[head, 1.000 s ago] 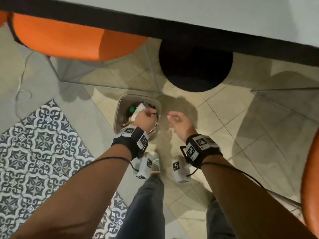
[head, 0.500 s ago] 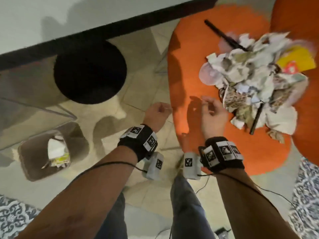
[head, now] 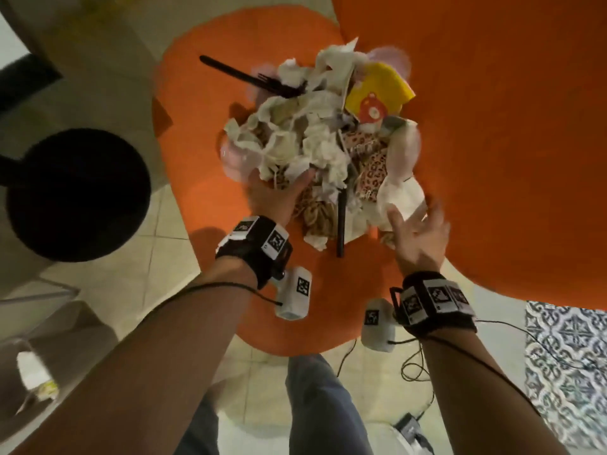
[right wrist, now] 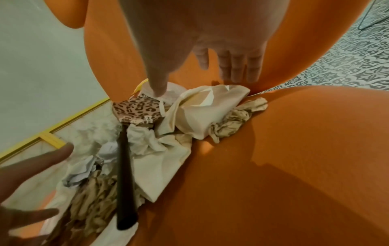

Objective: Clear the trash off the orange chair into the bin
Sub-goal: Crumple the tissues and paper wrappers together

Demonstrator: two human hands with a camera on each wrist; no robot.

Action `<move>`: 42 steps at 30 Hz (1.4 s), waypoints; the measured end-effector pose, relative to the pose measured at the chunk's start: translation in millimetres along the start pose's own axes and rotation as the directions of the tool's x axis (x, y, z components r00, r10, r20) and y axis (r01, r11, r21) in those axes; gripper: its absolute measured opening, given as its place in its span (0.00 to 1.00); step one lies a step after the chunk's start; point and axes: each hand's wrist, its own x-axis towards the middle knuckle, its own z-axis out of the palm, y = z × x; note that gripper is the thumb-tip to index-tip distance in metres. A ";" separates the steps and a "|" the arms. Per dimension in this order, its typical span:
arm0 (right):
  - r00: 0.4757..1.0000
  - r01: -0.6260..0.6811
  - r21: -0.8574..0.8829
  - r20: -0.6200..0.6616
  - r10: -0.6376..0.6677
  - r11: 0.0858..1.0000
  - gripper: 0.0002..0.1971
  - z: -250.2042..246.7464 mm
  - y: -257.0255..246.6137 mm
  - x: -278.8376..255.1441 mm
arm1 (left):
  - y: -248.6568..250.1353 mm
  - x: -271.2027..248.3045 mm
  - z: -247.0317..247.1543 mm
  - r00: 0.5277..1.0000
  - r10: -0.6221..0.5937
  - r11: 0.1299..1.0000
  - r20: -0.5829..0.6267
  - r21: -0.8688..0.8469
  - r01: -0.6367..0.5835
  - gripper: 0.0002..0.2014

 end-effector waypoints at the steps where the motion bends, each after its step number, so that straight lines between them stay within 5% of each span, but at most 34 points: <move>1: 0.999 0.014 -0.040 0.031 -0.013 0.999 0.50 0.7 -2.6 4.2 | 4.3 4.8 5.0 1.000 -0.007 1.000 -0.002 0.000 0.007 0.62; 4: 0.999 -0.018 -0.106 0.040 0.022 0.994 0.54 6.7 -12.0 16.0 | 17.1 12.8 14.9 0.996 -0.082 0.985 -0.018 0.150 0.084 0.65; 8: 0.998 -0.054 -0.179 0.027 0.060 0.982 0.53 14.6 -19.7 25.1 | 21.8 21.9 23.3 0.987 -0.127 0.969 -0.097 0.199 0.144 0.57; 13: 0.992 -0.095 0.033 0.083 0.092 0.995 0.48 26.0 -21.9 29.4 | 15.0 32.0 23.0 0.988 -0.114 0.972 -0.101 0.192 0.132 0.40; 18: 0.993 -0.114 0.160 0.051 0.107 0.981 0.41 21.0 -31.3 22.1 | 12.9 23.1 15.5 0.996 -0.034 0.989 -0.076 0.143 0.045 0.33; 23: 0.998 -0.062 0.167 0.026 0.058 0.984 0.41 7.1 -35.6 16.3 | 13.5 10.9 6.6 0.991 0.091 0.973 -0.096 0.219 -0.068 0.34; 28: 1.000 0.009 0.160 -0.030 -0.004 0.987 0.35 -8.8 -33.9 12.4 | 20.7 18.0 -11.5 0.942 0.218 0.971 -0.255 0.158 -0.182 0.36; 34: 0.999 0.029 0.160 0.030 -0.034 0.987 0.34 -13.3 -32.3 6.5 | 36.6 65.2 -19.1 0.963 0.144 0.922 -0.228 0.385 -0.047 0.42; 38: 0.989 0.088 0.239 0.092 -0.112 0.967 0.31 -14.9 -32.5 -0.8 | 23.0 80.6 -20.4 0.952 0.262 0.688 -0.155 0.722 -0.072 0.40; 42: 0.986 0.116 0.386 0.063 -0.152 0.915 0.34 -18.0 -33.5 -1.6 | 11.7 88.0 -25.1 0.966 0.180 0.772 -0.183 0.636 -0.024 0.40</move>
